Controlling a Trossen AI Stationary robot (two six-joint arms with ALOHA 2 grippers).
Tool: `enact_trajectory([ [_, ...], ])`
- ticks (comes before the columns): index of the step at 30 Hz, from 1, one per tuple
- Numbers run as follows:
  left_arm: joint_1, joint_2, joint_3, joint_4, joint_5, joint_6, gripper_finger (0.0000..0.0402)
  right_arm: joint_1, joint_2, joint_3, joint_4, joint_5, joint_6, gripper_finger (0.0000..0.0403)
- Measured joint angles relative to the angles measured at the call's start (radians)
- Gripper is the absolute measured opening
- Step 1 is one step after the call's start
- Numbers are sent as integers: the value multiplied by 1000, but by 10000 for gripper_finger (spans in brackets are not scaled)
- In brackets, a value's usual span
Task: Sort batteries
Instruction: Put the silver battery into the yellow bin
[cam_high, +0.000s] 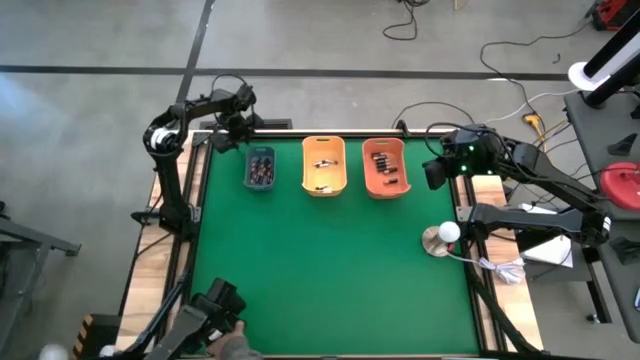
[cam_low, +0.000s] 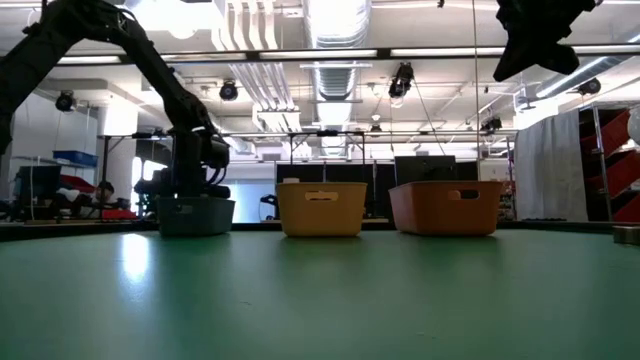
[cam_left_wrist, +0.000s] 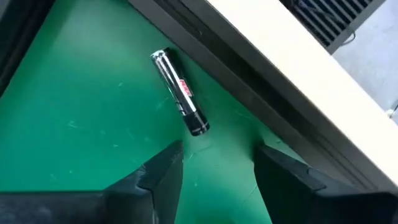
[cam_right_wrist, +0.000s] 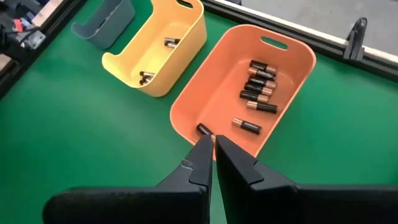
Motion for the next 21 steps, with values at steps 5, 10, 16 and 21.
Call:
enact_trajectory([
  [5,6,-14,-3,13,-35,-29,178,0,17,0,7,8,28,13],
  [10,35,-53,-36,20,-46,-102,178,0,44,0,9,8,42,13],
  [16,75,-66,-108,106,-9,-136,160,0,82,0,9,8,44,13],
  [21,84,-66,-133,137,-11,-156,129,2,103,0,12,9,44,13],
])
